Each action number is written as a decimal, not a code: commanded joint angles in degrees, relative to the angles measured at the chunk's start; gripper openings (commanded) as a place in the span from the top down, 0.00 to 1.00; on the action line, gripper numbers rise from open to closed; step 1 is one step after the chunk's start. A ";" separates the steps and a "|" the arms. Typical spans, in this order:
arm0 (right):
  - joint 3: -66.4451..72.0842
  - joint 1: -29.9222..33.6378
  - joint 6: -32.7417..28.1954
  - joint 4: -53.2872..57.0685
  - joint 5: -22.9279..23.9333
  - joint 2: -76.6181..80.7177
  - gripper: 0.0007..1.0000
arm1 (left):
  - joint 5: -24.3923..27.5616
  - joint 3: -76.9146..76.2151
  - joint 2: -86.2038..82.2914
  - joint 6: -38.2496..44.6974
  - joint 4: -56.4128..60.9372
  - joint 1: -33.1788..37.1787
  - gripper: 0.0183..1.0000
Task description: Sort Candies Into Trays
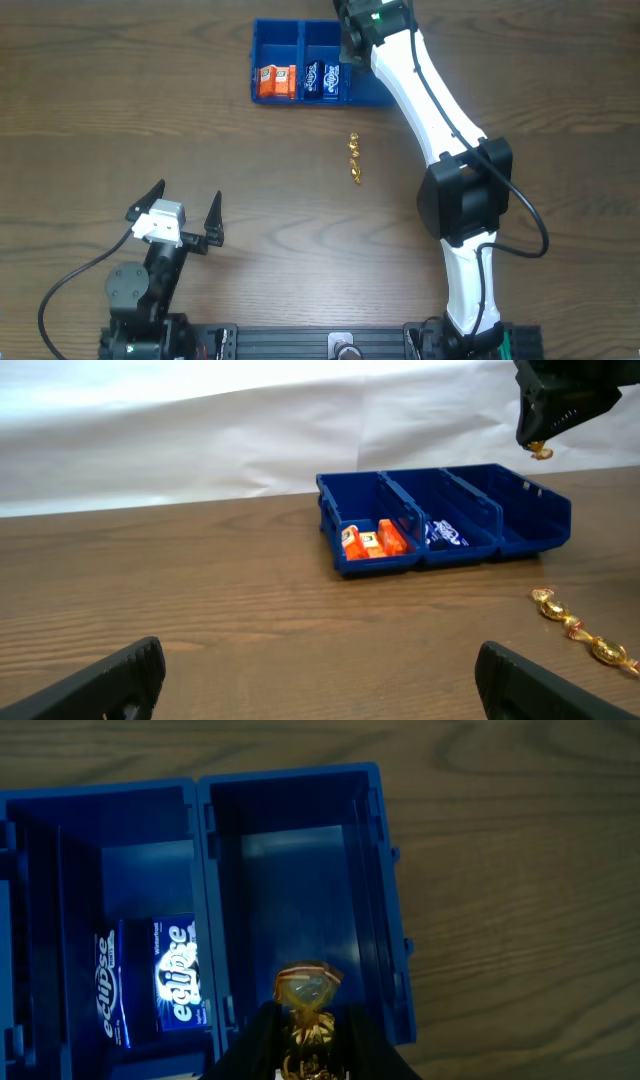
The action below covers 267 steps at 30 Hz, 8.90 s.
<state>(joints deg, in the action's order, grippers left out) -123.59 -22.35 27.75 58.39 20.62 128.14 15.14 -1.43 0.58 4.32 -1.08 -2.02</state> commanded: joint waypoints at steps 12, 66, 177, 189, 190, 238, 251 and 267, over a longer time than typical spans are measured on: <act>3.69 0.42 -0.85 -1.62 1.16 -0.07 0.41 | 1.42 1.16 -0.39 -0.48 -1.84 0.22 0.00; 39.82 -6.38 1.77 -2.05 -20.13 -9.09 0.00 | 1.42 1.16 -0.39 -0.48 -1.86 0.24 0.00; 28.02 -7.17 -0.68 -0.09 -10.51 -15.93 0.00 | 1.42 1.16 -0.39 -0.48 -1.86 0.22 0.00; 31.36 -6.69 1.22 -4.79 -10.86 -7.67 0.00 | 1.42 1.16 -0.39 -0.48 -1.84 0.24 0.00; 31.39 -6.49 1.49 -4.79 -10.86 -7.41 0.00 | 1.42 1.16 -0.39 -0.46 -1.84 0.22 0.00; 33.64 -3.82 5.05 -8.90 -13.75 -3.82 0.41 | 1.42 1.16 -0.39 -0.48 -1.84 0.24 0.00; 33.64 -3.82 5.07 -8.87 -11.67 -3.82 0.74 | 1.42 1.16 -0.39 -0.46 -1.84 0.22 0.00; 32.33 -4.07 5.05 -8.17 -11.69 -5.84 0.91 | 1.42 1.16 -0.39 -0.48 -1.84 0.22 0.00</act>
<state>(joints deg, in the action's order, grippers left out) -90.17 -26.59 32.69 49.63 7.94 123.74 15.14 -1.43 0.58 4.32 -1.08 -2.02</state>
